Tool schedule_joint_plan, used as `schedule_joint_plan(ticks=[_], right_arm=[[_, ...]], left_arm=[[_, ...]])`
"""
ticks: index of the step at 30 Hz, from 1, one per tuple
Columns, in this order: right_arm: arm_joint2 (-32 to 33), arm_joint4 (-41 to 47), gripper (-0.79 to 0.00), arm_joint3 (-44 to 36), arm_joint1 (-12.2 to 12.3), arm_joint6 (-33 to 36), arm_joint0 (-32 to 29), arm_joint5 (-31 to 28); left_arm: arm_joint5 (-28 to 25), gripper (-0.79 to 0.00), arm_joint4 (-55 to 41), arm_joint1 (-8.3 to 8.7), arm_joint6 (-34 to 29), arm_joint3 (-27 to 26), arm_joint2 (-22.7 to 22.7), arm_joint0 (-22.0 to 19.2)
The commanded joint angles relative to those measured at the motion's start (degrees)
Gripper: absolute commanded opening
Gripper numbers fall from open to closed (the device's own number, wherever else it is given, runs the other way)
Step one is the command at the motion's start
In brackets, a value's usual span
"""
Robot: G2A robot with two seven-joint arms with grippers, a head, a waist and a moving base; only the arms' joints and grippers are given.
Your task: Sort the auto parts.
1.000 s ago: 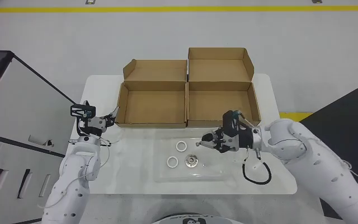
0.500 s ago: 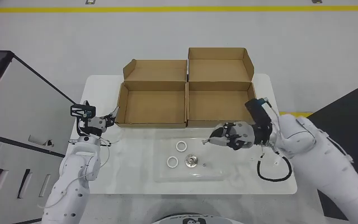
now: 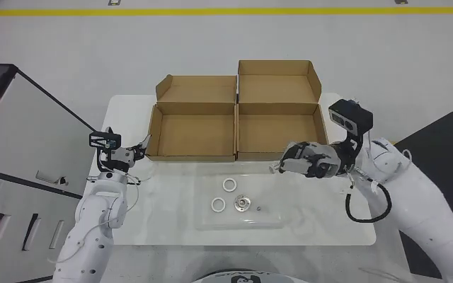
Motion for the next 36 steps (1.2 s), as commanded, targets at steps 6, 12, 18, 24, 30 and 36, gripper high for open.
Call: schedule_joint_plan(ticks=[6, 12, 18, 24, 30, 36], right_arm=[[-1.7, 4.6, -0.785, -1.9, -0.8, 0.0, 2.5, 0.0], [-2.8, 9.2, -0.785, -4.6, -2.0, 0.0, 4.2, 0.0], [-2.8, 13.8, -0.785, -5.9, -3.5, 0.0, 5.7, 0.0], [-2.7, 17.7, -0.785, -7.3, -5.2, 0.0, 6.8, 0.0], [-2.7, 19.5, -0.785, -8.5, -7.1, 0.0, 7.8, 0.0], [-3.2, 19.9, -0.785, -8.8, -9.1, 0.0, 8.5, 0.0]], left_arm=[[0.0, 0.000, 0.0, 0.00, 0.0, 0.0, 0.0, 0.0], [0.0, 0.000, 0.0, 0.00, 0.0, 0.0, 0.0, 0.0], [0.0, 0.000, 0.0, 0.00, 0.0, 0.0, 0.0, 0.0], [0.0, 0.000, 0.0, 0.00, 0.0, 0.0, 0.0, 0.0], [0.0, 0.000, 0.0, 0.00, 0.0, 0.0, 0.0, 0.0], [0.0, 0.000, 0.0, 0.00, 0.0, 0.0, 0.0, 0.0]])
